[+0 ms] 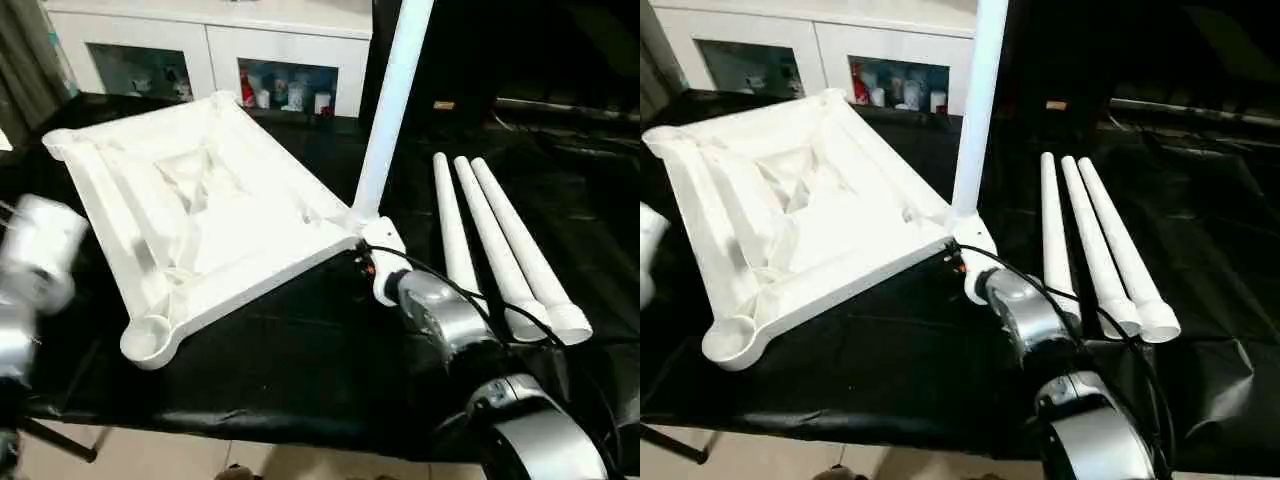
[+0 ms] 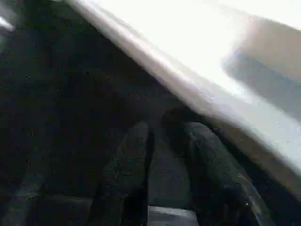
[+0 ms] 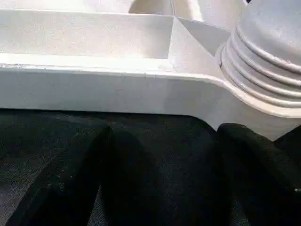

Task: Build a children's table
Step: Rotate table base

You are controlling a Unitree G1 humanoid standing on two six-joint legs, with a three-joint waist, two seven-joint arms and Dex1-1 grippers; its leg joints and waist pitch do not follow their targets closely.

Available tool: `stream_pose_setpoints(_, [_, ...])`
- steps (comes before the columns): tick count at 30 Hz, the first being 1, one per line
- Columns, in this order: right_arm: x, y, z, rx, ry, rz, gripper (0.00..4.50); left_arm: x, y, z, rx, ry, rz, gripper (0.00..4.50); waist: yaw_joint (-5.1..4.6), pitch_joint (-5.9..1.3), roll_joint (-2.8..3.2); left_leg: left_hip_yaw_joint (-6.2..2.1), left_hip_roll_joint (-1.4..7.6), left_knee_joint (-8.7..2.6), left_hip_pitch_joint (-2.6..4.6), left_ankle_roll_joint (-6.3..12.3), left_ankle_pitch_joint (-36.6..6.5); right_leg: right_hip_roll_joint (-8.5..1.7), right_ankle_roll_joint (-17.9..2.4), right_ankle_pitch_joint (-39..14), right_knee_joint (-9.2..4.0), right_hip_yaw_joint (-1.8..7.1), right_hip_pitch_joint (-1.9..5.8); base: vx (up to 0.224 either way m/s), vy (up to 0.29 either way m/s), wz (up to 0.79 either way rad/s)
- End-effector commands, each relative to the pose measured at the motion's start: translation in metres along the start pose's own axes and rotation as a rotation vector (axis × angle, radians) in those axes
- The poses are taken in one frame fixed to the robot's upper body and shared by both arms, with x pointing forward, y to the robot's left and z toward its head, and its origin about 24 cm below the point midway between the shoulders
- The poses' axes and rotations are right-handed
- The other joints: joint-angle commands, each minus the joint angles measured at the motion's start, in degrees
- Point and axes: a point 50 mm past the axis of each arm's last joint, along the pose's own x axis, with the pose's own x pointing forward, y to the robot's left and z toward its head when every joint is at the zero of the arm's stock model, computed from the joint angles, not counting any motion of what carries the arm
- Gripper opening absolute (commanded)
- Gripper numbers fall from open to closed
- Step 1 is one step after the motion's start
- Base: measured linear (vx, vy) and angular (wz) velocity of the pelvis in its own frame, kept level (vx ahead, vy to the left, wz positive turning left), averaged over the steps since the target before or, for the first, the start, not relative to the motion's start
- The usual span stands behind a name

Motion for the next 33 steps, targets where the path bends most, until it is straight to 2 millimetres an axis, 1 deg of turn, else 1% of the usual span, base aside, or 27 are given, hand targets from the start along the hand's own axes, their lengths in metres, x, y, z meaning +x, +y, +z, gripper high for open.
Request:
stream_pose_setpoints(1, [0.001, -0.003, 0.009, -0.006, -0.029, -0.016, 3.94, -0.002, -0.011, 0.002, 0.012, 0.009, -0.082, 1.31, 0.13, -4.01, 1.60, -0.96, 2.87, -4.36, 0.93, -0.81, -9.4, -5.39, -13.0, -4.0, -3.22, 3.49, 2.93, 0.000, 0.000, 0.00])
stream_pose_setpoints(2, [0.000, -0.005, 0.011, -0.007, -0.035, -0.023, 3.94, -0.002, -0.018, -0.002, 0.023, 0.038, -0.132, 1.31, 0.07, -4.03, 1.45, -0.89, 2.79, -4.26, 0.83, -0.26, -8.1, -5.29, -13.3, -2.1, -3.04, 3.47, 3.04, 0.000, 0.000, 0.00])
stream_pose_setpoints(3, [0.000, -0.006, 0.012, -0.009, -0.040, -0.029, 3.94, -0.002, -0.023, -0.005, 0.033, 0.055, -0.164, 1.31, 0.09, -3.97, 1.62, -0.93, 2.84, -4.30, 0.82, -0.07, -8.1, -5.35, -13.5, -2.3, -3.09, 3.45, 3.06, 0.000, 0.000, 0.00])
stream_pose_setpoints(5, [-0.004, -0.012, 0.017, -0.017, -0.061, -0.057, 3.94, -0.004, -0.036, -0.009, 0.053, 0.074, -0.251, 1.31, 0.18, -3.83, 1.59, -0.85, 2.88, -4.36, 0.97, -0.16, -9.0, -5.28, -13.5, -3.7, -3.28, 3.46, 2.94, 0.000, 0.000, 0.00])
stream_pose_setpoints(7, [-0.008, -0.018, 0.021, -0.022, -0.069, -0.082, 3.94, -0.006, -0.043, -0.007, 0.047, 0.066, -0.287, 1.31, 0.27, -3.77, 1.52, -0.87, 2.90, -4.42, 0.95, -0.33, -9.6, -5.21, -13.2, -4.5, -3.32, 3.47, 3.02, 0.000, 0.000, 0.00])
stream_pose_setpoints(9, [-0.012, -0.022, 0.024, -0.021, -0.076, -0.105, 3.94, -0.007, -0.048, -0.005, 0.039, 0.057, -0.310, 1.31, 0.49, -3.73, 1.58, -0.82, 2.80, -4.43, 1.14, -0.56, -10.0, -5.07, -12.5, -5.4, -3.44, 3.50, 2.93, 0.000, 0.000, 0.00])
stream_pose_setpoints(10, [-0.017, -0.028, 0.026, -0.013, -0.082, -0.127, 3.94, -0.008, -0.054, -0.002, 0.028, 0.045, -0.345, 1.31, 0.58, -3.66, 1.55, -0.85, 2.77, -4.52, 1.14, -0.81, -10.6, -5.07, -12.1, -6.4, -3.53, 3.50, 2.96, 0.000, 0.000, 0.00])
stream_pose_setpoints(11, [-0.022, -0.033, 0.028, -0.006, -0.081, -0.147, 3.94, -0.009, -0.061, 0.001, 0.027, 0.025, -0.380, 1.31, 0.68, -3.62, 2.34, -0.98, 2.74, -4.54, 1.25, -1.19, -10.9, -5.02, -11.9, -6.7, -3.48, 3.48, 2.91, 0.000, 0.000, 0.00])
stream_pose_setpoints(12, [-0.026, -0.036, 0.028, -0.002, -0.079, -0.159, 3.94, -0.010, -0.065, 0.003, 0.028, 0.012, -0.402, 1.31, 0.86, -3.72, 1.72, -0.89, 2.75, -4.52, 1.37, -1.27, -10.9, -4.88, -11.4, -6.2, -3.65, 3.53, 3.04, 0.000, 0.000, 0.00])
stream_pose_setpoints(14, [-0.038, -0.048, 0.029, 0.012, -0.053, -0.214, 3.94, -0.012, -0.081, 0.010, 0.020, -0.030, -0.475, 1.31, 1.23, -3.67, 1.82, -0.69, 2.68, -4.39, 1.59, -1.32, -10.4, -4.75, -11.3, -5.7, -3.72, 3.63, 2.75, 0.000, 0.000, 0.00])
stream_pose_setpoints(16, [-0.041, -0.051, 0.030, 0.013, -0.040, -0.231, 3.94, -0.012, -0.086, 0.013, 0.035, -0.048, -0.496, 1.31, 1.43, -3.82, 1.64, -0.84, 2.56, -4.42, 1.17, -1.29, -9.3, -4.79, -11.1, -5.0, -3.51, 3.54, 3.21, 0.000, 0.000, 0.00])
stream_pose_setpoints(17, [-0.046, -0.056, 0.029, 0.024, -0.010, -0.249, 3.94, -0.012, -0.090, 0.016, 0.047, -0.068, -0.514, 1.31, 1.14, -3.73, 2.42, -0.80, 2.41, -4.36, 1.23, -1.42, -10.0, -4.49, -10.8, -5.1, -3.86, 3.48, 3.03, 0.000, 0.000, 0.00])
stream_pose_setpoints(18, [-0.051, -0.060, 0.028, 0.040, 0.014, -0.263, 3.94, -0.011, -0.100, 0.018, 0.057, -0.082, -0.542, 1.31, 1.11, -3.78, 2.02, -0.96, 2.37, -4.41, 1.07, -1.51, -10.0, -4.53, -10.6, -5.2, -3.67, 3.48, 3.46, 0.000, 0.000, 0.00])
stream_pose_setpoints(19, [-0.054, -0.062, 0.028, 0.052, 0.029, -0.271, 3.94, -0.011, -0.106, 0.020, 0.062, -0.089, -0.561, 1.31, 1.17, -3.88, 2.16, -0.94, 2.36, -4.28, 1.06, -1.44, -9.6, -4.65, -10.6, -5.1, -3.63, 3.51, 3.44, 0.000, 0.000, 0.00])
stream_pose_setpoints(20, [-0.059, -0.067, 0.026, 0.068, 0.070, -0.299, 3.94, -0.011, -0.124, 0.025, 0.066, -0.101, -0.621, 1.31, 1.02, -3.79, 2.46, -0.87, 2.31, -4.21, 1.07, -1.35, -9.5, -4.59, -10.5, -5.4, -3.82, 3.56, 3.38, 0.000, 0.000, 0.00])
stream_pose_setpoints(21, [-0.062, -0.070, 0.025, 0.073, 0.091, -0.326, 3.94, -0.011, -0.133, 0.028, 0.077, -0.114, -0.643, 1.31, 1.10, -3.84, 2.50, -0.86, 2.29, -4.09, 1.05, -1.31, -9.3, -4.67, -10.5, -5.8, -3.86, 3.56, 3.42, 0.000, 0.000, 0.00])
stream_pose_setpoints(22, [-0.063, -0.071, 0.025, 0.075, 0.098, -0.335, 3.94, -0.011, -0.136, 0.029, 0.081, -0.118, -0.650, 1.31, 1.00, -3.77, 2.28, -0.82, 2.24, -4.16, 0.95, -1.25, -9.4, -4.61, -10.4, -6.5, -4.03, 3.54, 3.48, 0.000, 0.000, 0.00])
stream_pose_setpoints(23, [-0.064, -0.072, 0.024, 0.078, 0.105, -0.344, 4.19, -0.012, -0.139, 0.030, 0.085, -0.122, -0.657, 1.42, 1.09, -3.84, 2.19, -0.84, 2.21, -4.12, 0.87, -1.22, -9.2, -4.73, -10.2, -6.9, -4.04, 3.56, 3.61, 0.000, 0.000, 0.00])
stream_pose_setpoints(24, [-0.067, -0.076, 0.024, 0.081, 0.120, -0.374, 4.26, -0.012, -0.147, 0.034, 0.091, -0.134, -0.675, 1.42, 0.95, -3.90, 2.27, -0.88, 2.18, -4.01, 0.63, -1.03, -8.4, -4.79, -10.0, -7.4, -3.99, 3.54, 3.70, 0.000, 0.000, 0.00])
stream_pose_setpoints(25, [-0.068, -0.076, 0.024, 0.083, 0.122, -0.380, 4.26, -0.012, -0.149, 0.034, 0.092, -0.137, -0.679, 1.42, 0.90, -3.91, 2.25, -0.85, 2.15, -3.99, 0.66, -0.97, -8.3, -4.74, -9.8, -7.7, -4.08, 3.51, 3.67, 0.000, 0.000, 0.00])
stream_pose_setpoints(26, [-0.075, -0.082, 0.027, 0.106, 0.142, -0.434, 4.31, -0.014, -0.159, 0.040, 0.098, -0.158, -0.705, 1.42, 0.77, -3.88, 2.30, -0.83, 2.12, -3.96, 0.73, -0.91, -7.8, -4.56, -9.5, -7.9, -4.16, 3.54, 3.68, 0.000, 0.000, 0.00])
stream_pose_setpoints(28, [-0.080, -0.088, 0.030, 0.127, 0.161, -0.474, 4.41, -0.017, -0.172, 0.047, 0.101, -0.184, -0.745, 1.42, 0.86, -4.03, 2.36, -0.81, 2.19, -3.83, 0.80, -0.85, -7.0, -4.55, -9.6, -7.0, -4.01, 3.48, 3.61, 0.000, 0.000, 0.00])
stream_pose_setpoints(29, [-0.080, -0.088, 0.030, 0.127, 0.161, -0.474, 4.41, -0.017, -0.172, 0.047, 0.101, -0.184, -0.745, 1.42, 0.81, -4.02, 2.35, -0.81, 2.14, -3.82, 0.68, -0.82, -6.8, -4.50, -9.5, -6.7, -3.99, 3.48, 3.69, 0.000, 0.000, 0.00])
stream_pose_setpoints(30, [-0.085, -0.091, 0.033, 0.144, 0.174, -0.496, 4.41, -0.019, -0.180, 0.051, 0.105, -0.200, -0.775, 1.42, 0.61, -4.05, 2.32, -0.83, 2.11, -3.80, 0.64, -0.74, -6.5, -4.41, -9.6, -6.1, -3.94, 3.41, 3.74, 0.000, 0.000, 0.00])
stream_pose_setpoints(31, [-0.088, -0.093, 0.035, 0.153, 0.183, -0.500, 4.41, -0.021, -0.181, 0.052, 0.108, -0.206, -0.784, 1.42, 0.57, -4.12, 2.32, -0.81, 2.08, -3.75, 0.61, -0.71, -6.5, -4.48, -9.7, -5.9, -3.92, 3.41, 3.81, 0.000, 0.000, 0.00])
stream_pose_setpoints(32, [-0.090, -0.094, 0.036, 0.160, 0.185, -0.502, 4.47, -0.022, -0.182, 0.052, 0.108, -0.207, -0.795, 1.60, 0.45, -4.11, 2.24, -0.82, 2.04, -3.72, 0.56, -0.58, -6.3, -4.46, -9.7, -5.7, -3.91, 3.39, 3.90, 0.000, 0.000, 0.00])
stream_pose_setpoints(33, [-0.092, -0.095, 0.039, 0.166, 0.186, -0.506, 4.50, -0.025, -0.181, 0.051, 0.111, -0.198, -0.819, 1.70, 0.31, -4.17, 2.40, -0.82, 2.06, -3.64, 0.54, -0.46, -5.8, -4.47, -9.8, -5.1, -3.78, 3.38, 3.89, 0.000, 0.000, 0.00])
